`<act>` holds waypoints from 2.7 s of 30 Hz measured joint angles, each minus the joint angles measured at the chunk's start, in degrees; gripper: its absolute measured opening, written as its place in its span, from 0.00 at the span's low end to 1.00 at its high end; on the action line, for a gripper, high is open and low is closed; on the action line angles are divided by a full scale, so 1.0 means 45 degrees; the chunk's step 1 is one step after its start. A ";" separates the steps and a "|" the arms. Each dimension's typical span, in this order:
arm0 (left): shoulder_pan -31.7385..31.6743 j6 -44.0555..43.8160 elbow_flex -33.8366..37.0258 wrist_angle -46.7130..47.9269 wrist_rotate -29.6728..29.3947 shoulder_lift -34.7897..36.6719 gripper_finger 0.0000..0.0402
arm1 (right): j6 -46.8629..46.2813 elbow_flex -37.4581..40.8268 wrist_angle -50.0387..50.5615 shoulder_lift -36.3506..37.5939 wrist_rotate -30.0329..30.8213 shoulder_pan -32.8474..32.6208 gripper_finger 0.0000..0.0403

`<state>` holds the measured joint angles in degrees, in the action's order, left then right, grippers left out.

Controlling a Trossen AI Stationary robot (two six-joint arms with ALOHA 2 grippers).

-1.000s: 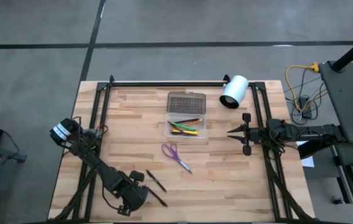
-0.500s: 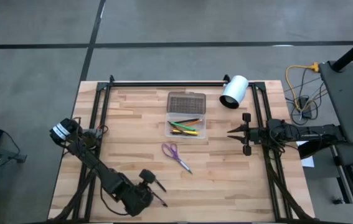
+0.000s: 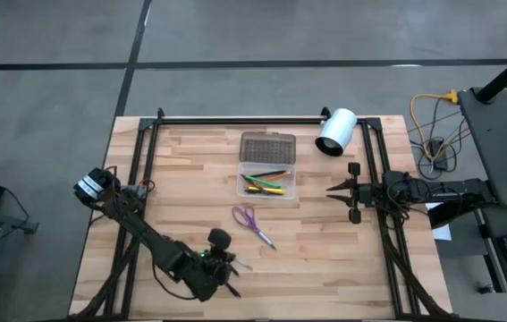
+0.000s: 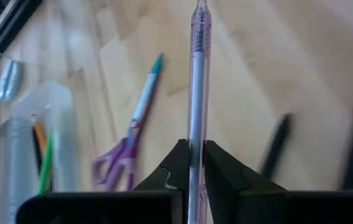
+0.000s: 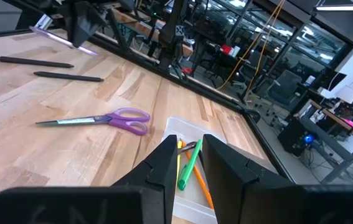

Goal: Pick & place school supplies into a supply box
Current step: Put the purple pen into the transparent bin

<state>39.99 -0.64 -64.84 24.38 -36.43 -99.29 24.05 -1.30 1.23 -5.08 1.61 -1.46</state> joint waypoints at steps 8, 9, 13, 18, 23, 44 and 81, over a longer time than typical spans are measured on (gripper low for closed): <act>-0.1144 0.1461 0.0015 -0.0380 -0.0022 -0.0156 0.03 | 0.0000 0.0000 0.0000 0.0000 0.0000 -0.0002 0.17; -0.1306 0.1639 0.0015 -0.0421 -0.0026 -0.0175 0.03 | 0.0000 0.0000 0.0000 0.0001 0.0005 0.0000 0.17; -0.1959 0.2205 0.0015 -0.0433 -0.0027 -0.0295 0.03 | 0.0000 0.0000 0.0000 0.0005 0.0000 -0.0003 0.17; -0.2677 0.3192 0.0016 -0.0563 -0.0060 -0.0571 0.03 | 0.0003 0.0000 0.0000 0.0005 0.0003 0.0001 0.17; -0.3264 0.4595 0.0024 -0.1113 -0.0522 -0.0762 0.03 | 0.0000 0.0000 0.0000 0.0005 0.0002 -0.0003 0.17; -0.6892 0.7743 0.0121 -0.3470 -0.0662 -0.0763 0.03 | 0.0000 0.0000 0.0001 0.0000 0.0002 0.0000 0.17; -0.9133 0.9357 0.0238 -0.6181 0.1455 -0.0758 0.09 | 0.0000 0.0000 0.0002 0.0010 0.0003 0.0001 0.17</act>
<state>-1.10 41.47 -63.77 -3.43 -29.89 -102.69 24.05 -1.30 1.24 -5.04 1.62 -1.45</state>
